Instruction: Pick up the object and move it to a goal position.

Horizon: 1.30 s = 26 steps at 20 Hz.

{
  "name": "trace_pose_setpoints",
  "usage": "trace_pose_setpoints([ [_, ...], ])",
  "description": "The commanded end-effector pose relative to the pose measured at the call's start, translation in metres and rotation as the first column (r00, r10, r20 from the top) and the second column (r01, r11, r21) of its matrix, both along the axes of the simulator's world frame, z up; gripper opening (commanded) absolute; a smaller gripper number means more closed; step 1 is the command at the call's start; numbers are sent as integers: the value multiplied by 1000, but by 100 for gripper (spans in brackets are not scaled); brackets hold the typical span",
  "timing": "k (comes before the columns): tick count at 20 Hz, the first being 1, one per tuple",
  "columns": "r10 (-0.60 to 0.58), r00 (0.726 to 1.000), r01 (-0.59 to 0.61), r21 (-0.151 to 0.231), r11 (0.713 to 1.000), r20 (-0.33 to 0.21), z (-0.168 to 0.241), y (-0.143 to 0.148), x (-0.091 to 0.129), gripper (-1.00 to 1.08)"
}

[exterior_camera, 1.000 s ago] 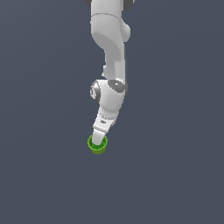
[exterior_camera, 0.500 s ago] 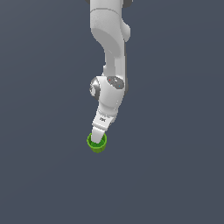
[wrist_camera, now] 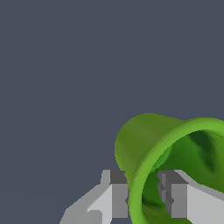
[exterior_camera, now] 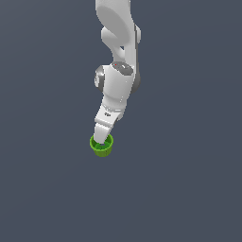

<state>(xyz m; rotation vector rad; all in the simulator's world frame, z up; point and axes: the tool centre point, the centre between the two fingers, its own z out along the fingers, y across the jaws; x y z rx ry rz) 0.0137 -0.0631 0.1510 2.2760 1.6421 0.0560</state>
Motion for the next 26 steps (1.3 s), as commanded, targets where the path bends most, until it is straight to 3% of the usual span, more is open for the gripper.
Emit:
trace_pose_setpoints([
  [1,1,1000,-1,0,1000,3,27,-3,-4,-100],
  [26,2,1000,-2,6,1000,3,312,-40,-57,-100],
])
